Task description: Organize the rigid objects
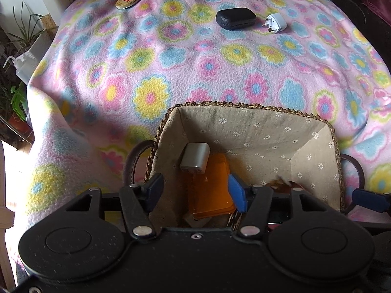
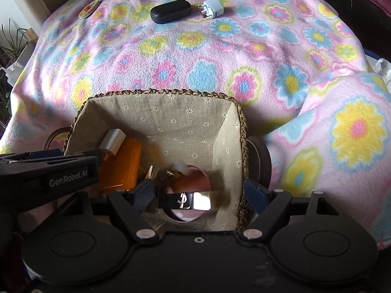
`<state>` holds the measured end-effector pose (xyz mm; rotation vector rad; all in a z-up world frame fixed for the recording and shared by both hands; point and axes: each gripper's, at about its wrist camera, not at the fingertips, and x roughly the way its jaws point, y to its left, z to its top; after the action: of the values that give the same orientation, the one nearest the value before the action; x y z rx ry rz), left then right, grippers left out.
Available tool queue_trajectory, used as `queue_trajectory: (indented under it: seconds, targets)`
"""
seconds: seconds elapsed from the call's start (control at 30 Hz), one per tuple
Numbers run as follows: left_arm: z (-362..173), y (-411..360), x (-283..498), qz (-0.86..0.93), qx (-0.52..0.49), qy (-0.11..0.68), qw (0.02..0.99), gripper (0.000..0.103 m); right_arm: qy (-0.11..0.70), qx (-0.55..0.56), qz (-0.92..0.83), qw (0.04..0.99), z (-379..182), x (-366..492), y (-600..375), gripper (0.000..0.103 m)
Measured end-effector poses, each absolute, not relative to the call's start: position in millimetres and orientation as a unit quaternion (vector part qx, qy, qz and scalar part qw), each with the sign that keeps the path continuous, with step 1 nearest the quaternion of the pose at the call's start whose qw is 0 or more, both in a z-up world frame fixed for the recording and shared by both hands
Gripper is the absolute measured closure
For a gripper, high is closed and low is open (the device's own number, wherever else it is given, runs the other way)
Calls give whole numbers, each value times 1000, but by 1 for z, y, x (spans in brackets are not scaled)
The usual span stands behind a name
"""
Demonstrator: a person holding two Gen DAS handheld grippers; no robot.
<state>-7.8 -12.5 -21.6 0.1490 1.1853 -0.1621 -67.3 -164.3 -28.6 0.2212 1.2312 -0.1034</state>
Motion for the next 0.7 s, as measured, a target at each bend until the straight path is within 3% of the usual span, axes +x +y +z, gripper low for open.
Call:
queue_trajectory:
  seconds: [0.23, 0.7]
  targets:
    - [-23, -12, -7, -68, 79, 559, 822, 40, 573, 107, -50, 811, -28, -67, -164, 21]
    - [-24, -10, -6, -65, 75, 561, 822, 37, 570, 108, -54, 813, -28, -67, -164, 19]
